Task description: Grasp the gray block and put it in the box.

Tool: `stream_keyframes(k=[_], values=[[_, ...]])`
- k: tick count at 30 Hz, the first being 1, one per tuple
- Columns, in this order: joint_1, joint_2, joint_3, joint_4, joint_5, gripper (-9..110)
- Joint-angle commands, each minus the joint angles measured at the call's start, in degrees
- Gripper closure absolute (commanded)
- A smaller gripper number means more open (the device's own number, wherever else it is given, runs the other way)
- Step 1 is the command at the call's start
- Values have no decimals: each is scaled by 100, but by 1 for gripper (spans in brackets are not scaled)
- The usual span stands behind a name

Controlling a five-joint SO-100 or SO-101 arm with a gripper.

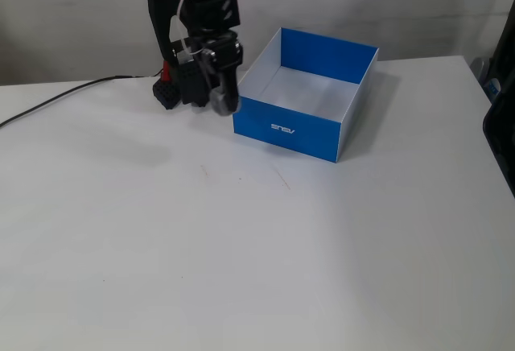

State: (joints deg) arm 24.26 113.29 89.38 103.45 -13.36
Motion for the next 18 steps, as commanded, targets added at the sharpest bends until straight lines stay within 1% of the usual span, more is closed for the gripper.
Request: stream_keyframes(k=[1,11,18], values=[[668,510,62,79,-105,101],[2250,545,281,211,-325,101],[3041,352,334,246,-404,101]])
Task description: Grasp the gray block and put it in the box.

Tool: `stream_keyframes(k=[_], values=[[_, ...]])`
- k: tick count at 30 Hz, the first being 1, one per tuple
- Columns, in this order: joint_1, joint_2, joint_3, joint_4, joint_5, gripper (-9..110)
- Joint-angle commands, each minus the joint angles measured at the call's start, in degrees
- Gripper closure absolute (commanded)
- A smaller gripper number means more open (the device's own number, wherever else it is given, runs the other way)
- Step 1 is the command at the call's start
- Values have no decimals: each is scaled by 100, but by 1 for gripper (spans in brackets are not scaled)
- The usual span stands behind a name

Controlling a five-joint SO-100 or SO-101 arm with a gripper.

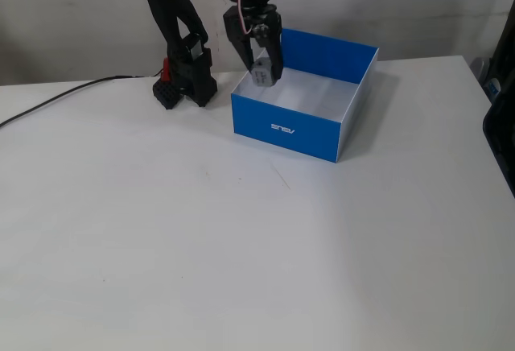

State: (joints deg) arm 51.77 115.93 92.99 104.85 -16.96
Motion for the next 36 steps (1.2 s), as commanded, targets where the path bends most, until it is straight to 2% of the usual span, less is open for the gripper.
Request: stream_keyframes(k=[1,12,19,26,27,29,31,36], values=[[378,79,-9,105,-70,101],[1213,-809,-475,35,-246,101],[1354,-2145,-1995,264,-246,101],[1371,-2602,-2303,237,-246,101],[1371,-2646,-2338,237,-237,98],[1362,-2646,-2355,237,-211,73],[1336,-2646,-2373,237,-202,60],[1310,-2619,-2399,229,-185,58]])
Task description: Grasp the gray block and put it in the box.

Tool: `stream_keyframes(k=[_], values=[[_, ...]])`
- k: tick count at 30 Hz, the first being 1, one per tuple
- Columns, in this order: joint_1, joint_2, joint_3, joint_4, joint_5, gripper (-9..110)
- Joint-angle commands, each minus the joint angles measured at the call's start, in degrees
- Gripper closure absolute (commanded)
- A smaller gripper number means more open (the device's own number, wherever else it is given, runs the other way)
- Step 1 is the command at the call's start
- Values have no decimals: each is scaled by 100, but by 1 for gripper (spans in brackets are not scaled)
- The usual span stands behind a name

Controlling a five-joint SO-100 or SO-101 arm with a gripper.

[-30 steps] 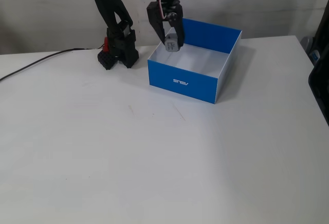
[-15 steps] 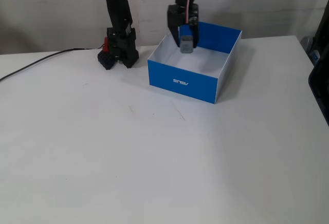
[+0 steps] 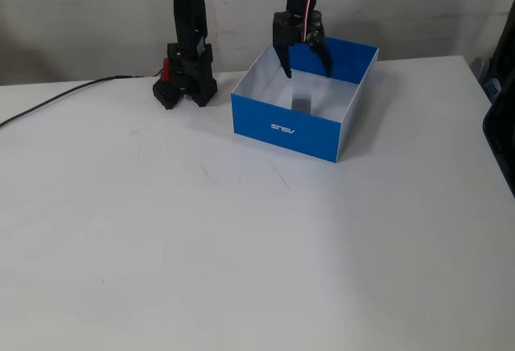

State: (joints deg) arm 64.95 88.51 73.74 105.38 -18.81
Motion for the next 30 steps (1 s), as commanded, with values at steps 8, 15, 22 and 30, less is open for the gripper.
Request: stream_keyframes(k=[8,15,22,30], values=[[-105,220,-483,193,26,62],[-571,272,-712,185,290,101],[-1802,580,-1310,255,615,101],[-3542,1028,-1292,220,1028,101]])
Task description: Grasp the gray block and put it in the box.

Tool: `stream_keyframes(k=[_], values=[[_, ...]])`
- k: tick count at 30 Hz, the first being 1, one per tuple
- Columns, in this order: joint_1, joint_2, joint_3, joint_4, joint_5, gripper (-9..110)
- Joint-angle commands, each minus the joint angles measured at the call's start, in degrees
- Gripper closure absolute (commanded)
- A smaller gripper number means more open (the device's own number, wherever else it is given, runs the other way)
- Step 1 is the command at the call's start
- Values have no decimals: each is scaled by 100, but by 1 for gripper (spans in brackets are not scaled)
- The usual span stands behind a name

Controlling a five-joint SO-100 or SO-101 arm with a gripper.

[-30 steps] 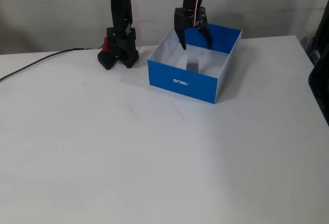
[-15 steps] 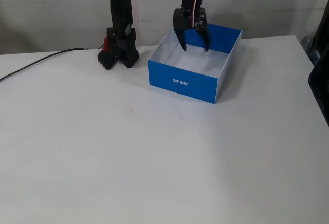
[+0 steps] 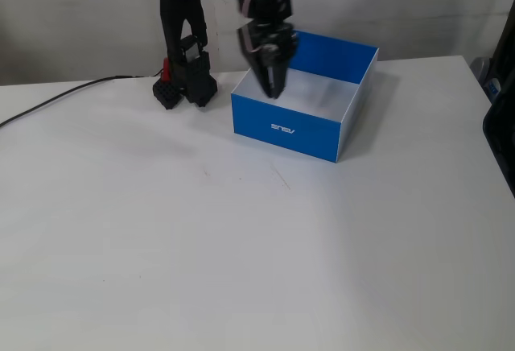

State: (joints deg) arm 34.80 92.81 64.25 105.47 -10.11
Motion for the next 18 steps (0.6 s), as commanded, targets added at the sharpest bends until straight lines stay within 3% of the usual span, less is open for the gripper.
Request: stream_keyframes(k=[1,8,18], values=[[-738,686,-290,185,185,101],[-2109,1626,905,-352,229,101],[-4324,3287,3577,-1995,97,101]])
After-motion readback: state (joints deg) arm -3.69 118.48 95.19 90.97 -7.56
